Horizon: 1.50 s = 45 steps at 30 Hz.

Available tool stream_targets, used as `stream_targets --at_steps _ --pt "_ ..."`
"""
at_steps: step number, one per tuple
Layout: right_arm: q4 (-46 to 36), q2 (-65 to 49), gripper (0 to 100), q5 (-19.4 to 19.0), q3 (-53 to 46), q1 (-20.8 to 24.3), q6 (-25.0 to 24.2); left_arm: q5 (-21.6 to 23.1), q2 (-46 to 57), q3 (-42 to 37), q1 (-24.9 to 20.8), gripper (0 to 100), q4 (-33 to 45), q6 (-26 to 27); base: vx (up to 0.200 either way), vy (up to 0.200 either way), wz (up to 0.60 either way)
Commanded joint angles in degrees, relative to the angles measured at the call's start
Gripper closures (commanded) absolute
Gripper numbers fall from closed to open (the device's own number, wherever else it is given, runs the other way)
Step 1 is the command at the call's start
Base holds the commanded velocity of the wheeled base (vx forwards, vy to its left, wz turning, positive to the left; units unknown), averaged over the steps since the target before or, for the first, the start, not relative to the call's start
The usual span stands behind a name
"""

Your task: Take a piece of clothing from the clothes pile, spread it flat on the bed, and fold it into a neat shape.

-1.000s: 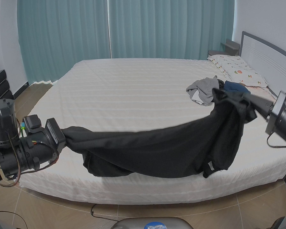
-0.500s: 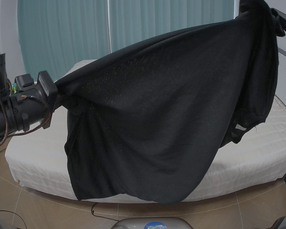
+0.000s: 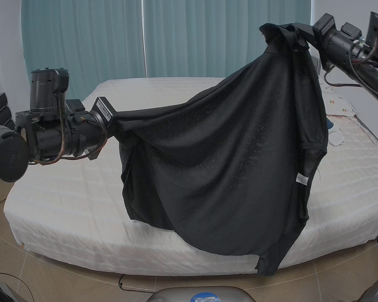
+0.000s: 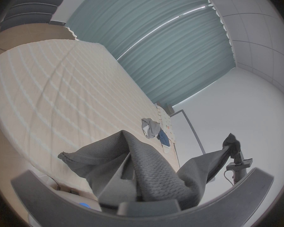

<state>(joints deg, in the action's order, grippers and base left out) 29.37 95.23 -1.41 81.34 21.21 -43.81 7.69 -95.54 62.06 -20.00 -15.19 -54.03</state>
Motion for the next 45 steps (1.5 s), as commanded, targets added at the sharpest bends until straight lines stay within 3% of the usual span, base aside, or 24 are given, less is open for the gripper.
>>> stream_targets --at_steps 1,8,20,30,31,33,34,39,41,45 --pt "0.1 7.9 100 -0.1 3.9 -0.5 0.6 0.0 -7.4 2.6 1.3 100 0.1 0.0 0.2 0.0 0.0" --pt "0.4 14.6 100 0.0 5.1 -1.3 0.7 0.0 -16.4 7.3 1.6 100 0.3 0.0 0.2 0.0 0.0" --pt "5.5 27.2 100 0.2 5.4 -3.8 0.7 0.0 -31.8 17.0 1.6 100 0.4 -0.1 0.0 0.0 0.0" --pt "6.3 41.0 100 1.3 12.4 -5.6 1.4 0.0 -43.0 26.5 3.4 100 0.5 -1.5 0.0 0.0 0.0" --pt "6.3 42.7 100 1.3 13.3 -5.8 1.6 0.0 -44.1 27.6 3.5 0 0.7 -2.1 0.0 0.0 0.0" --pt "6.2 46.3 100 1.3 15.1 -6.1 1.7 0.0 -46.2 29.6 3.7 0 1.8 -2.7 0.0 0.0 0.0" --pt "6.2 47.8 0 1.4 15.5 -6.0 1.7 0.0 -47.1 30.5 3.8 0 2.7 -2.7 0.0 0.0 0.0" --pt "4.7 53.8 0 2.2 16.0 -6.3 3.6 -0.7 -50.4 35.1 4.5 0 6.4 -2.8 0.0 0.0 0.0" --pt "2.1 54.7 0 4.1 15.9 -7.2 6.5 -0.8 -51.1 36.2 5.3 0 7.8 -3.3 0.0 0.0 0.0" --pt "-3.8 54.1 0 4.8 16.0 -9.3 7.7 -0.9 -51.1 36.6 6.9 0 9.4 -4.4 0.0 0.0 0.0"
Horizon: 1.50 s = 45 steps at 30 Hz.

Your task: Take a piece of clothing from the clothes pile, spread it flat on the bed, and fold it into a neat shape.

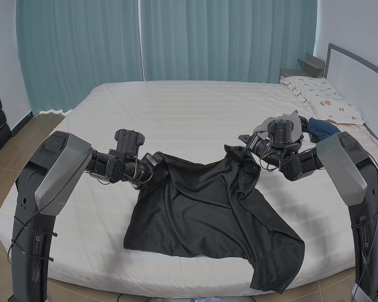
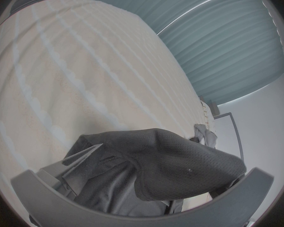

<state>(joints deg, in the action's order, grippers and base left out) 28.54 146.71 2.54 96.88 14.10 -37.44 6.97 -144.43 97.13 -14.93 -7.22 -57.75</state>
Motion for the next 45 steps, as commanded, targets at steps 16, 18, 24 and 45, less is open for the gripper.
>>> stream_targets --at_steps 16,18,24,45 --pt "-4.3 -4.8 0 -1.7 -9.2 0.5 -0.4 -2.6 -3.4 4.6 7.5 0 4.5 -1.1 0.0 0.0 0.0" --pt "-4.3 -5.8 0 -3.2 -11.7 1.7 -0.8 -1.8 -2.8 3.6 7.6 0 6.1 -1.1 0.0 0.0 0.0" --pt "-5.6 -7.5 0 -3.9 -16.4 4.7 -4.3 6.2 1.6 3.6 10.5 0 6.9 -6.6 0.0 0.0 0.0" --pt "-15.5 -0.7 100 -3.1 -6.9 5.6 -9.5 13.5 5.9 -2.6 11.0 0 14.7 -5.7 0.0 0.0 0.0"
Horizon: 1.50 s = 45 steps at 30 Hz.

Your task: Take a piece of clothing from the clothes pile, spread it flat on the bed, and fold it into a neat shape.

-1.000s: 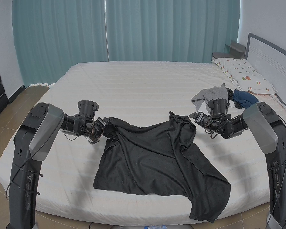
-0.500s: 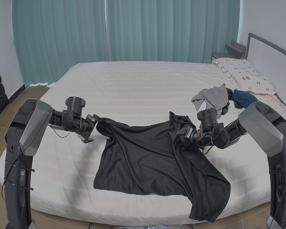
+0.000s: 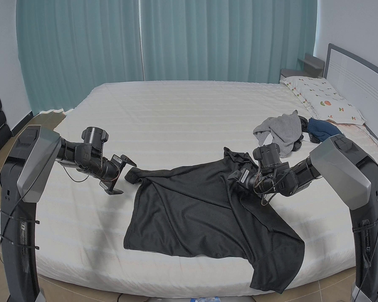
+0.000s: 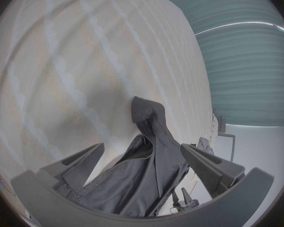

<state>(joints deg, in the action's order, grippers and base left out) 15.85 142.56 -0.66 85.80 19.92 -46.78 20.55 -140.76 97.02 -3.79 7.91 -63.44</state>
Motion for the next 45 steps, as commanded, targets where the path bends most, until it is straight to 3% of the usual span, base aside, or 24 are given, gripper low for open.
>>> stream_targets --at_steps 1,6,16,21,26,33,34,41,45 --pt "-3.7 4.0 100 0.4 5.2 -0.2 -0.2 -0.2 2.4 -2.9 -0.2 0 -1.0 0.0 0.0 0.0 0.0" --pt "-4.9 4.8 100 3.2 8.4 -0.9 -0.2 -0.7 3.0 -6.4 -0.3 0 -5.4 -0.1 0.0 0.0 0.0" --pt "-4.7 1.5 100 3.7 13.2 -9.3 0.8 -1.0 5.0 -13.9 -1.0 0 -14.1 -0.1 0.0 0.0 0.0" --pt "-4.4 4.0 100 3.3 22.0 -14.7 6.2 -2.1 5.3 -15.3 -2.2 0 -14.7 0.1 0.0 0.0 0.0" --pt "-3.9 7.6 100 3.2 25.6 -15.8 9.6 -3.0 5.3 -15.4 -2.4 0 -14.7 0.1 0.0 0.0 0.0" --pt "-2.2 10.4 100 3.1 28.5 -16.2 10.2 -3.1 5.4 -15.8 -2.7 0 -14.7 0.1 0.0 0.0 0.0" --pt "-2.3 10.5 0 3.1 28.1 -16.1 10.3 -3.1 5.4 -15.9 -3.0 0 -14.7 0.1 0.0 0.0 0.0" --pt "-2.0 9.6 0 3.2 24.9 -16.1 10.5 -3.0 7.9 -18.8 -3.4 0 -15.5 0.7 0.0 0.0 0.0" --pt "-0.8 2.5 0 0.8 15.5 -16.3 9.8 -3.0 10.8 -23.5 -3.5 0 -18.5 2.6 0.0 0.0 0.0"
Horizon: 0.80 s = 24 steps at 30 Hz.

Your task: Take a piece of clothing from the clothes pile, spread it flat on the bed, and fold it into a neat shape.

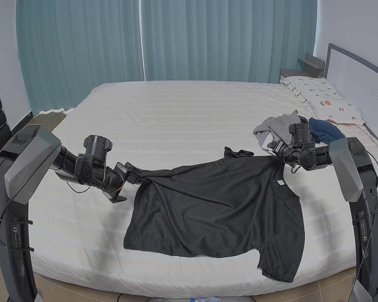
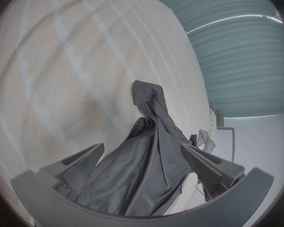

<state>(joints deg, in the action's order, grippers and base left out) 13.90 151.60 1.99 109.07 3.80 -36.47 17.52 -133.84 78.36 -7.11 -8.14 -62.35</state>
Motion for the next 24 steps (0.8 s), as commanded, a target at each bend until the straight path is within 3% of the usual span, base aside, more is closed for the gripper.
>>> stream_targets --at_steps 1,8,13,18,24 --pt "2.2 -8.5 0 -2.4 -10.6 -0.2 -0.7 0.1 4.7 -6.3 -0.5 0 -3.4 1.8 0.0 0.0 0.0" --pt "11.9 -22.7 0 -9.2 -37.0 0.4 -0.8 0.0 8.8 -13.1 -2.8 0 -5.8 2.1 0.0 0.0 0.0" --pt "21.5 -30.3 0 -9.5 -55.0 1.6 -1.0 -0.1 11.2 -18.0 -4.1 0 -6.0 2.1 -0.2 0.0 0.0" --pt "25.7 -33.7 0 -9.5 -64.2 1.6 -0.9 -0.1 12.8 -22.1 -4.9 0 -7.1 2.1 -0.2 0.0 0.0" --pt "25.8 -37.6 0 -9.5 -71.5 1.6 -4.4 -3.5 12.4 -29.4 -7.0 0 -17.6 3.8 -0.067 0.0 0.0"
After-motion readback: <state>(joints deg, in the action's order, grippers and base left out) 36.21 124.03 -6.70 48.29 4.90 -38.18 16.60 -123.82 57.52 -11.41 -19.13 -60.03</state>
